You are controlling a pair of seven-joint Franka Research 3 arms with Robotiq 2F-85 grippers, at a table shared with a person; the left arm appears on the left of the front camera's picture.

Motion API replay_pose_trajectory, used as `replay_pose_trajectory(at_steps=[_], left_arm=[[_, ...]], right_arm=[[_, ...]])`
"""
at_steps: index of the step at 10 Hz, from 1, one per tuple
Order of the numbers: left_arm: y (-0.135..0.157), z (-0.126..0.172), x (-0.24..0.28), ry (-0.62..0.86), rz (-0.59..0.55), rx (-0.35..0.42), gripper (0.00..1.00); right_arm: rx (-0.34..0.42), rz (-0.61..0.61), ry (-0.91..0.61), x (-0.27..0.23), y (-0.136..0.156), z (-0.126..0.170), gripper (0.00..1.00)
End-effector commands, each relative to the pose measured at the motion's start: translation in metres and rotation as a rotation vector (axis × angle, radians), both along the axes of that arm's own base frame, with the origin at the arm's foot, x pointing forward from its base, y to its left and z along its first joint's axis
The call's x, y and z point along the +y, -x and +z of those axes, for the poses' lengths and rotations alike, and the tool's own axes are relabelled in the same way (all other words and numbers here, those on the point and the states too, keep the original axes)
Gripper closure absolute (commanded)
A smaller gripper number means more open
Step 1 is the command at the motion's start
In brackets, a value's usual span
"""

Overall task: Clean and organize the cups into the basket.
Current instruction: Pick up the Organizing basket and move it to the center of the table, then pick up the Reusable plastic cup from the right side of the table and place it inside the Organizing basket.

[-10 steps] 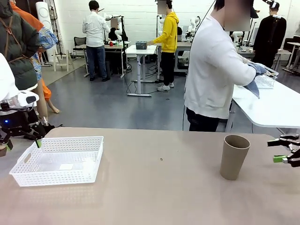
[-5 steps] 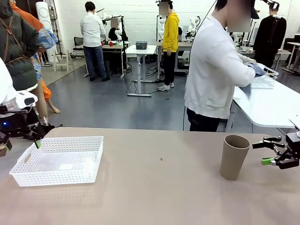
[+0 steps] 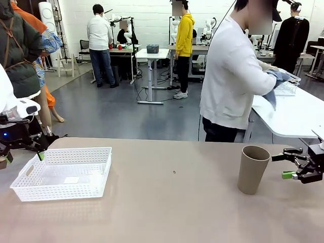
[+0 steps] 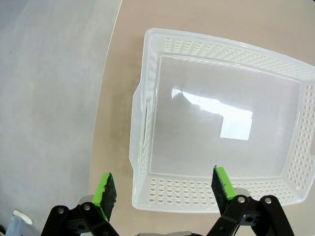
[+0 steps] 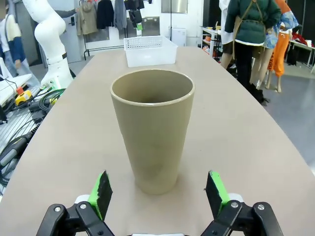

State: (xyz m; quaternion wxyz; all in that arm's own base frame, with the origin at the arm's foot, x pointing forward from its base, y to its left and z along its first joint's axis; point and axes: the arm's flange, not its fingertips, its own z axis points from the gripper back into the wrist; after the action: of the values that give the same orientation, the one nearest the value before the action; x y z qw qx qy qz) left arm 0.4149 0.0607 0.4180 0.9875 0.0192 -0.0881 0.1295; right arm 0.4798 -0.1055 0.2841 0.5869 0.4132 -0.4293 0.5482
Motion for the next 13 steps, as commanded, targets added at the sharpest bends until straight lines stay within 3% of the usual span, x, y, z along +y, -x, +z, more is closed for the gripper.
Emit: replay_pose_trajectory(at_steps=[1,3,4,7,13], left_arm=[[-0.002,0.001,0.001,0.0,-0.006,0.003,0.0],[0.0,0.0,0.0,0.0,0.0,0.0,0.0],[-0.007,-0.01,0.007,-0.016,-0.062,-0.004,0.0],[-0.017,-0.032,0.022,-0.084,-0.085,0.01,0.0],[-0.015,-0.06,0.033,-0.039,-0.123,0.005,0.0]], right_arm=[[-0.003,-0.004,0.007,0.001,0.0,0.002,0.0],[-0.003,-0.004,0.007,0.001,0.0,0.002,0.0],[-0.001,0.0,0.0,0.0,0.0,0.0,0.0],[-0.034,0.038,-0.011,0.01,-0.002,-0.001,0.0],[0.012,0.05,-0.001,0.027,-0.018,-0.022,0.0]])
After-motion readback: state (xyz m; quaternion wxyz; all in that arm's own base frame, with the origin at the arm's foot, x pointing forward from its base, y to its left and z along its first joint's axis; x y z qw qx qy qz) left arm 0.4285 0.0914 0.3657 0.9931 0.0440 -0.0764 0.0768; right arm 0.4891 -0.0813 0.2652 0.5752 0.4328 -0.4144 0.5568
